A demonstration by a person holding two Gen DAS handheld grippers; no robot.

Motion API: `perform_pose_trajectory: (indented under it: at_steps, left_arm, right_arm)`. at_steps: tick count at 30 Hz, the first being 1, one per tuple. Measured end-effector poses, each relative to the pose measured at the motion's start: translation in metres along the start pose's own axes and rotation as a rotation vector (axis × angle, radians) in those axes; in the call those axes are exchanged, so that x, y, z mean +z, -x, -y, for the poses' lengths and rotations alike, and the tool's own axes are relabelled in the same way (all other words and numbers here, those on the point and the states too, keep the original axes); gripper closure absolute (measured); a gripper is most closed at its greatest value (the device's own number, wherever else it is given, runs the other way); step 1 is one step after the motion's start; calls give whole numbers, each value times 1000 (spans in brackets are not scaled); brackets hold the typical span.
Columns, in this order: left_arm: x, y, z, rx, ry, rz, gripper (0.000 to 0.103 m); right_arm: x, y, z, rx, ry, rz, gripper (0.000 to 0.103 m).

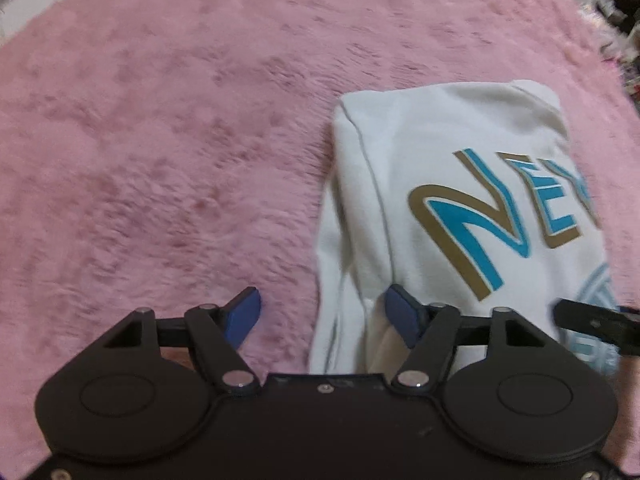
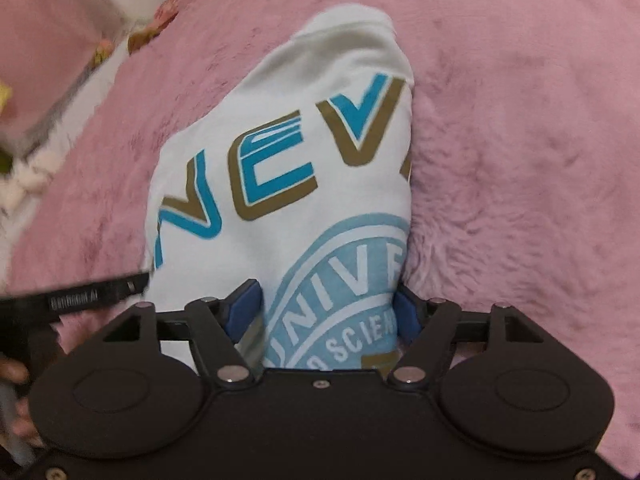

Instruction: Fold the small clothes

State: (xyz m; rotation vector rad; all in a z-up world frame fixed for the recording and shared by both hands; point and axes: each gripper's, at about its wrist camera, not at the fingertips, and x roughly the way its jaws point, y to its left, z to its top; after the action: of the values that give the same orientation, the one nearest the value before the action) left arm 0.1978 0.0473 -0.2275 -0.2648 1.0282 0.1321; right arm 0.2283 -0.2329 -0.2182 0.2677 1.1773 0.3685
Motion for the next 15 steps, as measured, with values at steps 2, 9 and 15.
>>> perform_pose_trajectory:
  at_steps: [2, 9, 15]
  left_arm:
    - [-2, 8, -6, -50, 30, 3, 37]
    - [-14, 14, -22, -156, 100, -1, 35]
    - [-11, 27, -30, -284, 157, 27, 33]
  right_arm:
    - [3, 2, 5, 24, -38, 1, 37]
    - [0, 8, 2, 19, 8, -8, 37]
    - [5, 3, 2, 27, 15, -17, 37]
